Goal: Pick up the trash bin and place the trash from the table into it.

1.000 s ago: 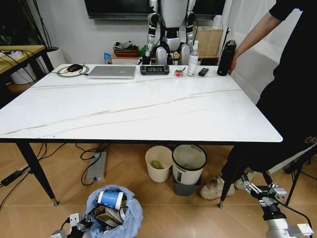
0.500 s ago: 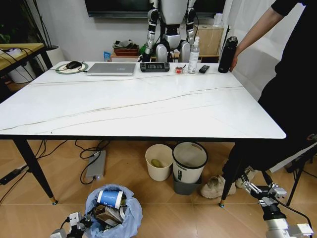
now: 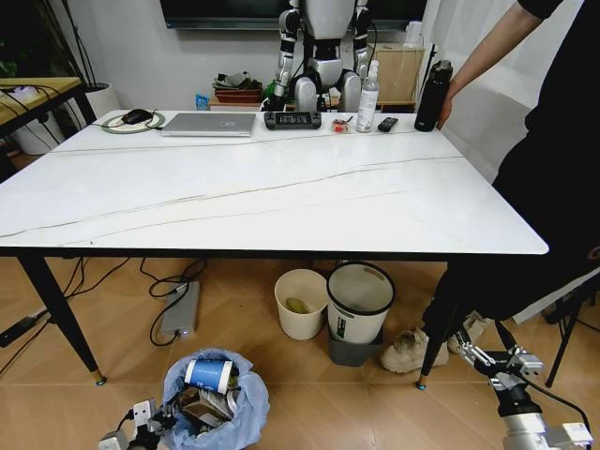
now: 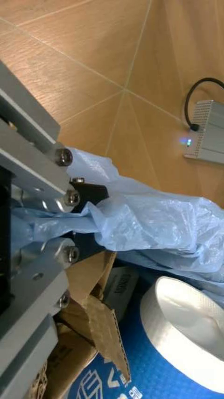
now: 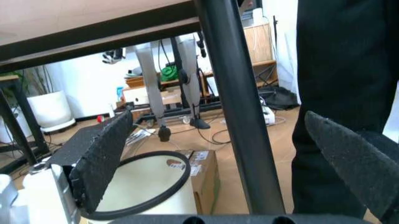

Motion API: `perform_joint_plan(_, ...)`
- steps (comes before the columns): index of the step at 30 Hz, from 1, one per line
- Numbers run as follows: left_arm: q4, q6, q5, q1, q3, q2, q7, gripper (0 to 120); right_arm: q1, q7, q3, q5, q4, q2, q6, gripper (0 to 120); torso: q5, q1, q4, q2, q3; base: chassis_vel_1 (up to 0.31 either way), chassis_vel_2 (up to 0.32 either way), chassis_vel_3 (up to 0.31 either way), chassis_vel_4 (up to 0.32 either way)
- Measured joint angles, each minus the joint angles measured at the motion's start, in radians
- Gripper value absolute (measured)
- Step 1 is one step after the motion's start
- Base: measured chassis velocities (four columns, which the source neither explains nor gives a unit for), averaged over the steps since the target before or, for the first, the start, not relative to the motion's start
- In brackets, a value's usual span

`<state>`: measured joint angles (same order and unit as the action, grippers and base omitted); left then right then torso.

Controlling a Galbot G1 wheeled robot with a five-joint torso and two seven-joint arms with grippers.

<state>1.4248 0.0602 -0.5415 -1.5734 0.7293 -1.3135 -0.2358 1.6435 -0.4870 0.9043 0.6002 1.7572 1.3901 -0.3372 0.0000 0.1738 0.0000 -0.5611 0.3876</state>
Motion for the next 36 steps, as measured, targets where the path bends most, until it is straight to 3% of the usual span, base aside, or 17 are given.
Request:
perform_joint_plan(25,-0.004,0.009,-0.006,0.013,-0.001,0.012,0.009,0,0.0,0.0,0.0,0.0,0.0,0.0,0.0,100,0.0,-0.033,0.0,0.087,-0.053,0.0,0.0,0.0,0.0)
perform_joint_plan(36,-0.002,-0.005,-0.003,0.014,0.0,0.012,0.01,0,0.0,0.0,0.0,0.0,0.0,0.0,0.0,100,0.0,-0.054,0.0,0.147,-0.094,0.0,0.0,0.0,0.0)
